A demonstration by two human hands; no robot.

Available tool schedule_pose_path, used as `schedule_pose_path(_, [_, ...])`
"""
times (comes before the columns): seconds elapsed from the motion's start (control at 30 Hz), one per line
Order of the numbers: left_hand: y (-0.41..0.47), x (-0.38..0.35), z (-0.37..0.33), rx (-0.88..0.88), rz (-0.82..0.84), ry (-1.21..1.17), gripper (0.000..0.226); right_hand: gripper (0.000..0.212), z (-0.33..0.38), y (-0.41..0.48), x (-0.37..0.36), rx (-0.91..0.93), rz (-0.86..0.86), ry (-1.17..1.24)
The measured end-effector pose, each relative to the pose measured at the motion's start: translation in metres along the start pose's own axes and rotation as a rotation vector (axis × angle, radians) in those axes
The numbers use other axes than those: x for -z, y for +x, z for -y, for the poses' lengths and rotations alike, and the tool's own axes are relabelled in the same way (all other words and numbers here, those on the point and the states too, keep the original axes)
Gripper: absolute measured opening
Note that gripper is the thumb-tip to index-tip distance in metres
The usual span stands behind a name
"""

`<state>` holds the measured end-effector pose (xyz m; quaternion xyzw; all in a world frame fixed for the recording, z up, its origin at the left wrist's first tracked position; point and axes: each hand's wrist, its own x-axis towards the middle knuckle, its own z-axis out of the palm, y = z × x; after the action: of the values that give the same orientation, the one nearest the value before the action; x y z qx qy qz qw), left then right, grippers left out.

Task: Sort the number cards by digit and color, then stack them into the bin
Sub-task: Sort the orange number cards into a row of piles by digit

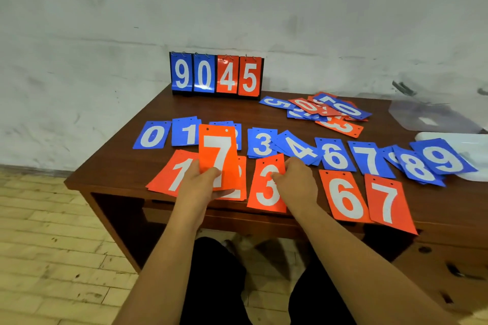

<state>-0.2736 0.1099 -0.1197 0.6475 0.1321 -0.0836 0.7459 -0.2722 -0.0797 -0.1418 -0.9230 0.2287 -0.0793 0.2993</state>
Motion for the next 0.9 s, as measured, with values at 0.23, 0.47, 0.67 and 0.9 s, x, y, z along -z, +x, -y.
schedule_pose_path(0.23, [-0.006, -0.010, 0.007, -0.037, 0.113, 0.089, 0.028, 0.040, 0.012, -0.006, 0.008, 0.091, -0.107, 0.120])
schedule_pose_path(0.47, [-0.018, -0.058, 0.023, 0.006, 0.376, -0.001, 0.040, 0.011, 0.000, -0.019, 0.041, 0.139, 0.142, 0.564])
schedule_pose_path(0.67, [-0.023, -0.111, 0.035, -0.141, 0.411, 0.215, 0.037, 0.020, -0.050, -0.002, 0.078, -0.002, -0.088, 0.612])
schedule_pose_path(0.9, [-0.026, -0.169, 0.060, -0.585, 0.424, 0.815, 0.032, 0.032, -0.134, 0.003, 0.133, -0.143, -0.234, 0.406])
